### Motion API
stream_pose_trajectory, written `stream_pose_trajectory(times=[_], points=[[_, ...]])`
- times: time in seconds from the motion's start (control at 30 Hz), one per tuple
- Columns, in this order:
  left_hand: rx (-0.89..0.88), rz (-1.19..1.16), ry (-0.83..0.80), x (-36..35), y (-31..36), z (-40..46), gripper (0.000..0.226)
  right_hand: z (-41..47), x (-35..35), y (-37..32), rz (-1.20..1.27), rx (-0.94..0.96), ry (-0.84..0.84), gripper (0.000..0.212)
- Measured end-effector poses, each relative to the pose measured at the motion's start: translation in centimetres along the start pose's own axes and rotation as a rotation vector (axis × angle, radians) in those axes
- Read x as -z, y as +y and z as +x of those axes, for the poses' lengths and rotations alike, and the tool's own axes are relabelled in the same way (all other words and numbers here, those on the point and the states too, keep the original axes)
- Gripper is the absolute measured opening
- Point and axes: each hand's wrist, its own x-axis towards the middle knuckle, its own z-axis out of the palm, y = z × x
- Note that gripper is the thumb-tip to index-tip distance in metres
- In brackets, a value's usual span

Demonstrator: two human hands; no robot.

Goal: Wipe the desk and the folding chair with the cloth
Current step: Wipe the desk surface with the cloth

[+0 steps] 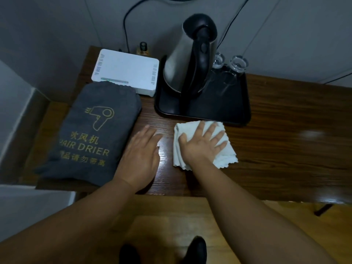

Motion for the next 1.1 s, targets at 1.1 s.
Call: stream_pose_trajectory(times=[1.1], points=[[0.043,-0.023,-0.012,-3.3,3.0,-1.8,0.049,2.4,3.4,17.0,-0.208,0.481,0.007,0.087]])
